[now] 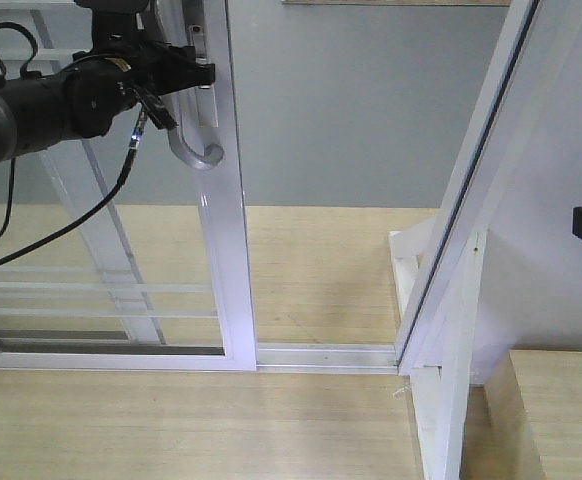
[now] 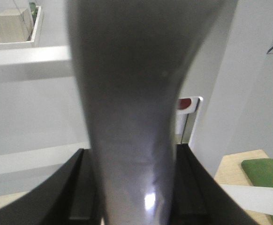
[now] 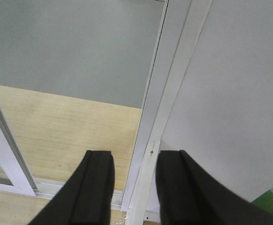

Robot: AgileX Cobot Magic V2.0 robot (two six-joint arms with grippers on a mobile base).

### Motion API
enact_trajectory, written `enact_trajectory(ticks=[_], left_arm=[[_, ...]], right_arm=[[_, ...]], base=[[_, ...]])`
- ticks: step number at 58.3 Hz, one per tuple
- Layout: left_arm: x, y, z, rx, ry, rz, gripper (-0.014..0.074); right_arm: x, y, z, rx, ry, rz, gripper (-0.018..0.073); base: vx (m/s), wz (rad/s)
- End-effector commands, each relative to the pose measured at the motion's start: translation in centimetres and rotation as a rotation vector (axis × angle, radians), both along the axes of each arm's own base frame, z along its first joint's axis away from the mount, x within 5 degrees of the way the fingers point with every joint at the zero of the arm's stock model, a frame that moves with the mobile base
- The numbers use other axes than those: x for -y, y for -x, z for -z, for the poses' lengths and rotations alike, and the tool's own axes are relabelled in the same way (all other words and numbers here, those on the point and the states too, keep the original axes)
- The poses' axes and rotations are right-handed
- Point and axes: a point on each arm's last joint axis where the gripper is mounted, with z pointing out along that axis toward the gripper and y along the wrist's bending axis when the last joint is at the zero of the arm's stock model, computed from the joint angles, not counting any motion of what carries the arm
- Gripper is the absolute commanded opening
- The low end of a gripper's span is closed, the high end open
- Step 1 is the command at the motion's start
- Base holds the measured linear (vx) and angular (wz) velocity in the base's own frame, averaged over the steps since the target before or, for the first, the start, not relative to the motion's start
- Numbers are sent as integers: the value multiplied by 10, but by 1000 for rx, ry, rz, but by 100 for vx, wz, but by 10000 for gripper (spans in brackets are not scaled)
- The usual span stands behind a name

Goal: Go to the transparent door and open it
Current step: 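Slide the door further open with the left gripper, away from the frame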

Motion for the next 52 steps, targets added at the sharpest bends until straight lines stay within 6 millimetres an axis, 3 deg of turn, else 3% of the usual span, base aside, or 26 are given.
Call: enact_trajectory(ticks=[1,30,52], left_arm=[[-14,4,-49,157,24,-31,382],[-64,9,-72,127,-2,-112,382],[-91,21,-88,95,-64,-137,382]], right_arm=[[1,-2,-18,113,3,3,323],[1,-2,-18,114,5,3,323],[1,-2,-18,114,6,3,323]], base=[[0,0],[0,0],[0,0]])
